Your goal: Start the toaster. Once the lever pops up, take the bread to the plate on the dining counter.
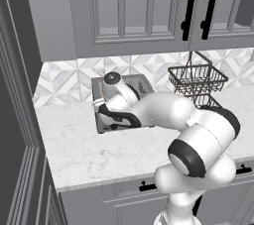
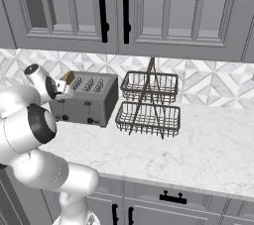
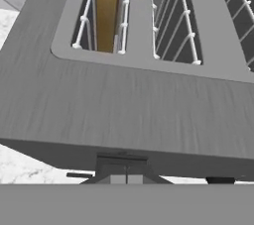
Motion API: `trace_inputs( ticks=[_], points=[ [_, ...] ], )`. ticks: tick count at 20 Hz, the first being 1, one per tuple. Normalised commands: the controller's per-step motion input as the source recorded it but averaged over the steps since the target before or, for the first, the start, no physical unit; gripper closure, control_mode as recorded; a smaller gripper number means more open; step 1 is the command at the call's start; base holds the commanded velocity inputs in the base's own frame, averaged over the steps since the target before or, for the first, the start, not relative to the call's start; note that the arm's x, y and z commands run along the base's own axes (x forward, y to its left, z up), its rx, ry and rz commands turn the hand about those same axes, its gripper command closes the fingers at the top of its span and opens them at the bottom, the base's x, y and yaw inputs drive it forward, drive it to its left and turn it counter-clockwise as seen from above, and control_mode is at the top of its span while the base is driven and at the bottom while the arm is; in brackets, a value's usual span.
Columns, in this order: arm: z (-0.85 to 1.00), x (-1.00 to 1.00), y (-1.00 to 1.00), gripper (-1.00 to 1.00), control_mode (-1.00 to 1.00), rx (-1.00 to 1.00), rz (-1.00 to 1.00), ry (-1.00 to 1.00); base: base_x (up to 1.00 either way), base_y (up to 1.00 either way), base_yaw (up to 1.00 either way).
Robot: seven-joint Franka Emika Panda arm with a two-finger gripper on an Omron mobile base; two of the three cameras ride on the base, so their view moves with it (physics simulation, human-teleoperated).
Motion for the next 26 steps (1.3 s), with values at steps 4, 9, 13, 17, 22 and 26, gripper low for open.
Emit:
trace_inputs(
  ticks=[4, 9, 13, 17, 22, 26],
  points=[
    [-0.14, 0.14, 0.01, 1.00, -1.00, 0.00, 0.00, 0.00, 0.00, 0.00, 0.00],
    [-0.28, 0.03, 0.01, 1.00, -1.00, 0.00, 0.00, 0.00, 0.00, 0.00, 0.00],
    [-0.43, 0.00, 0.00, 1.00, -1.00, 0.00, 0.00, 0.00, 0.00, 0.00, 0.00],
    [-0.47, 0.00, -0.03, 1.00, -1.00, 0.00, 0.00, 0.00, 0.00, 0.00, 0.00],
    [-0.49, -0.01, -0.11, 1.00, -1.00, 0.00, -0.01, 0.00, 0.00, 0.00, 0.00],
    [-0.56, -0.16, -0.34, 1.00, -1.00, 0.00, -0.07, 0.00, 0.00, 0.00, 0.00]
  ],
)
